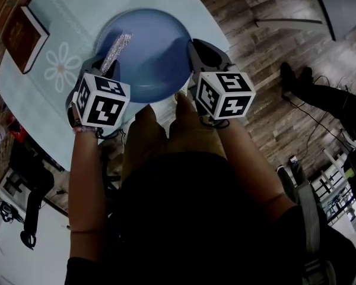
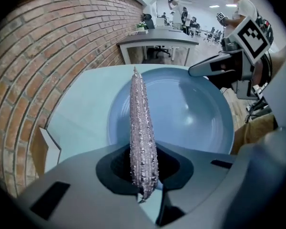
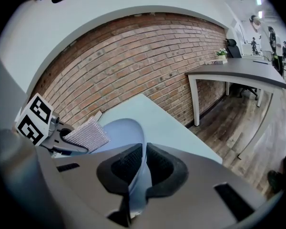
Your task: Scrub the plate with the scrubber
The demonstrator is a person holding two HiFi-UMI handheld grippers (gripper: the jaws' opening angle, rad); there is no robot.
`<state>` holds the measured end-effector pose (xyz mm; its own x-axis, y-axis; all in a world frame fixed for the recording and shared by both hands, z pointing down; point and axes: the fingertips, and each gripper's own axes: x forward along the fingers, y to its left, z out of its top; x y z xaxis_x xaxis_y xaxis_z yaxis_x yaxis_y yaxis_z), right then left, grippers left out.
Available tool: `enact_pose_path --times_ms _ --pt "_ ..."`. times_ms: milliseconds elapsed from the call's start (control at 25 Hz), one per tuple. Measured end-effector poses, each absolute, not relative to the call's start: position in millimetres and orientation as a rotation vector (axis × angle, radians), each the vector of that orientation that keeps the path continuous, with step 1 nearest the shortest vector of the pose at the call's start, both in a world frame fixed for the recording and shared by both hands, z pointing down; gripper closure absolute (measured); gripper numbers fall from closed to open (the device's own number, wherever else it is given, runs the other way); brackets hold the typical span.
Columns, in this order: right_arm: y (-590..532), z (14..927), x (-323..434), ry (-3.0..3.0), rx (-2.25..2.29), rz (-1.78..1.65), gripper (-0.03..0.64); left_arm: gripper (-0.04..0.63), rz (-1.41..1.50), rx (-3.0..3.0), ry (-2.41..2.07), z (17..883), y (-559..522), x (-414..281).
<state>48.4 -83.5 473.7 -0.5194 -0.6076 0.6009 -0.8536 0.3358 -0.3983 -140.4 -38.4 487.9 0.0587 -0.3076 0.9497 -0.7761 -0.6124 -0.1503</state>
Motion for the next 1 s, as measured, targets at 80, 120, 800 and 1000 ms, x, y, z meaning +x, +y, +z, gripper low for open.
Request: enact_pose_path --times_ms 80,120,800,1000 --pt "-83.7 474.2 47.9 -2.263 1.294 0.992 0.560 0.515 1.563 1.948 -1.032 487.4 -20.9 -134.3" --pt "-83.3 474.3 48.0 -2.265 1.292 0.992 0.560 0.515 1.563 1.956 -1.004 487.2 -11.9 -129.3" --pt "-85.3 475.8 45.6 -2.269 1.281 0.992 0.561 0.515 1.592 2.172 -0.763 495.0 7.8 -14.4" --pt "-84.3 475.4 45.7 -2.269 1.284 0.985 0.563 0.515 1.629 2.174 -0.851 494.3 -24.2 -25.4"
